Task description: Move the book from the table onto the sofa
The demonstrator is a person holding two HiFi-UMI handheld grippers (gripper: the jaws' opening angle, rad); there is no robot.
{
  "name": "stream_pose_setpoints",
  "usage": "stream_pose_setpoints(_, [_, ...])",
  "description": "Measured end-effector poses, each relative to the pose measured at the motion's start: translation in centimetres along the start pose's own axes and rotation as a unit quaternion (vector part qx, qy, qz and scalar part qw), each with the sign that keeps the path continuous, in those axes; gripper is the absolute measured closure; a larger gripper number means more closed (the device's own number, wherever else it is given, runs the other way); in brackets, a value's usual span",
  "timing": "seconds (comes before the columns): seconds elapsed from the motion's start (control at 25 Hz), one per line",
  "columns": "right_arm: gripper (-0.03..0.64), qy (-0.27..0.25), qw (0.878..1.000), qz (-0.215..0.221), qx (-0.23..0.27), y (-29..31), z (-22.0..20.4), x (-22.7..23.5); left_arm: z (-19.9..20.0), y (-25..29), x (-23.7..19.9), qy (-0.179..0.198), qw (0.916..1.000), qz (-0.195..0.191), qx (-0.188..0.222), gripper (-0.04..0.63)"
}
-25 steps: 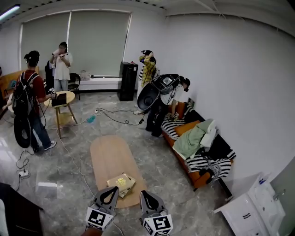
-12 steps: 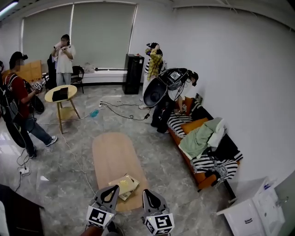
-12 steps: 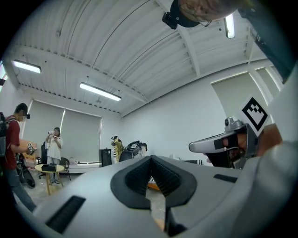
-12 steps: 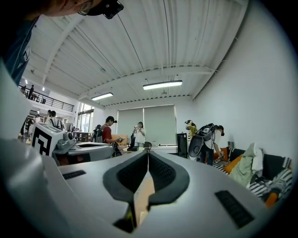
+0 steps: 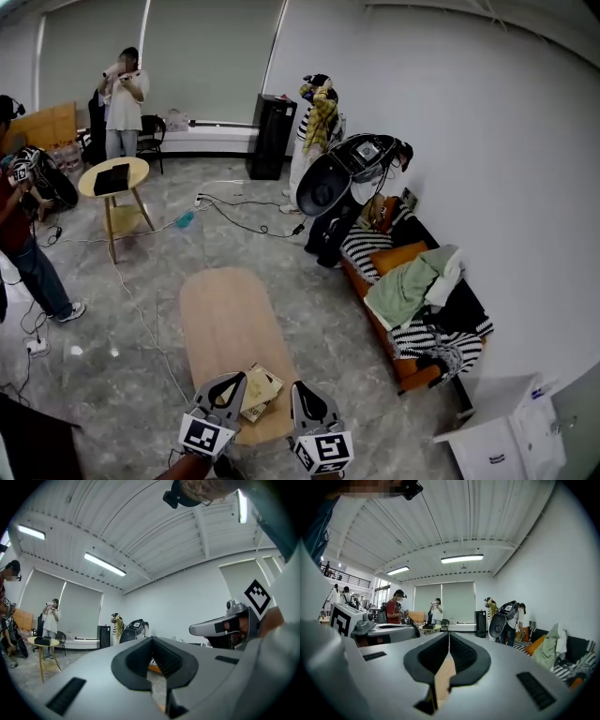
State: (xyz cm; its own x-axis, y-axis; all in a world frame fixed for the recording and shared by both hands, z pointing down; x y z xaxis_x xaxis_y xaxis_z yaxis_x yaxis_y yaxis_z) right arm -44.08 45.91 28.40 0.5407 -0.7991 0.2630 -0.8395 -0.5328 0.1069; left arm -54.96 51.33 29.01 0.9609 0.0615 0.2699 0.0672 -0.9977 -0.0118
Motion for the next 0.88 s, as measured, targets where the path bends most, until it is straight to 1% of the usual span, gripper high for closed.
stream_pose_setpoints(0.08, [0.601, 0.002, 1.0, -0.004, -0.002, 1.5, -0.1, 0.3, -0.4, 1.0, -1.1, 0.001, 1.0, -0.005, -0.001, 0.607])
stream_pose_setpoints(0.16, [0.601, 0.004, 1.0, -0.007, -0.003, 2.8, -0.1, 0.4, -1.0, 1.7, -2.1, -0.005, 0.9999, -0.009, -0.005, 0.607])
stream_pose_setpoints(0.24, [0.601, 0.006, 1.0, -0.009, -0.006, 3.6, -0.3, 0.6, -1.6, 2.3, -2.7, -0.002, 0.9999, -0.011, -0.009, 0.607])
stream_pose_setpoints(0.4, [0.601, 0.009, 1.0, -0.008, -0.013, 5.1, -1.3, 0.7, -2.9, 3.0, -3.8, -0.002, 0.9999, -0.003, -0.013, 0.607])
stream_pose_setpoints(0.56, [0.601, 0.011, 1.0, -0.006, -0.022, 6.9, -2.2, 1.2, -4.9, 4.0, -4.6, -0.019, 0.9995, -0.004, -0.024, 0.607])
stream_pose_setpoints(0.68, [0.601, 0.014, 0.999, -0.002, -0.035, 8.1, -3.3, 2.2, -7.2, 4.8, -4.8, -0.037, 0.9983, 0.002, -0.044, 0.607])
stream_pose_setpoints(0.88, [0.6, 0.022, 0.998, 0.011, -0.059, 10.6, -6.0, 4.4, -11.2, 6.4, -5.3, -0.06, 0.9956, 0.028, -0.067, 0.607])
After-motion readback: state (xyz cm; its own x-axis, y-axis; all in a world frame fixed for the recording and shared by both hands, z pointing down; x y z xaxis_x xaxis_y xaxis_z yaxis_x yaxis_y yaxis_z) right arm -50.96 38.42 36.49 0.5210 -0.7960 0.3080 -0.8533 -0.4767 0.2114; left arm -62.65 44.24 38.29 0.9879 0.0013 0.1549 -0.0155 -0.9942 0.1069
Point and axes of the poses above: the fingertips, and each gripper's own axes: y forward along the fingers, x to its right, z out of its top, the point moved 1 cm from there along -y, backward along the fingers, and after that the axes turned 15 degrees about y, right-handed, at the moved point
